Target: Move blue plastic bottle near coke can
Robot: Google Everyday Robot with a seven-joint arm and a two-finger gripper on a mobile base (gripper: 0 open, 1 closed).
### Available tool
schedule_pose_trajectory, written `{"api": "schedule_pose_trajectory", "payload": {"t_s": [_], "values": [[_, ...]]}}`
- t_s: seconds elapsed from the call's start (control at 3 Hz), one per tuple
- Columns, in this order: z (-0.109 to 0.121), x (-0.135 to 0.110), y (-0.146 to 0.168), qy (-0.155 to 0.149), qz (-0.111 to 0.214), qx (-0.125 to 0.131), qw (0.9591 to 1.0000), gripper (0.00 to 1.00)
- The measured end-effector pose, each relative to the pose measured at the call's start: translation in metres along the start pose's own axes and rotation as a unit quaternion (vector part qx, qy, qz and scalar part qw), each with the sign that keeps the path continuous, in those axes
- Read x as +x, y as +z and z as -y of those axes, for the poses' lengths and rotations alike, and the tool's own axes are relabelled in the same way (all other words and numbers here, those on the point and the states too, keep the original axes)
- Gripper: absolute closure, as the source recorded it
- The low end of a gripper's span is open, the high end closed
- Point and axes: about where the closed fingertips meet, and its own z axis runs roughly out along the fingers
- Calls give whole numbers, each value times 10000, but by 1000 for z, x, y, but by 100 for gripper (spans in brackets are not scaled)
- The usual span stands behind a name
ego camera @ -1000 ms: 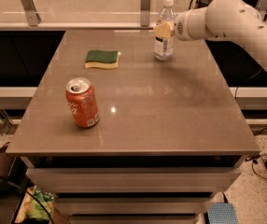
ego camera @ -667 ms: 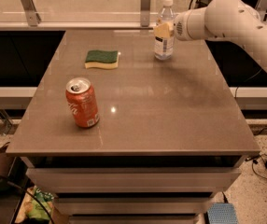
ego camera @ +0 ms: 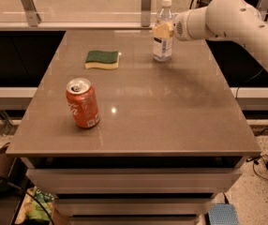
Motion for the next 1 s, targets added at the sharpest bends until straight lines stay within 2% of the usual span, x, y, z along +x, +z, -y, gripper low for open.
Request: {"api": "schedule_pose_trajectory", "payload": {"t_s": [0.33, 1.0], "values": [[-3, -3, -15, 9, -72, 19, 10000, 100], [-8, -13, -64, -29, 179, 17, 9998, 100]]}}
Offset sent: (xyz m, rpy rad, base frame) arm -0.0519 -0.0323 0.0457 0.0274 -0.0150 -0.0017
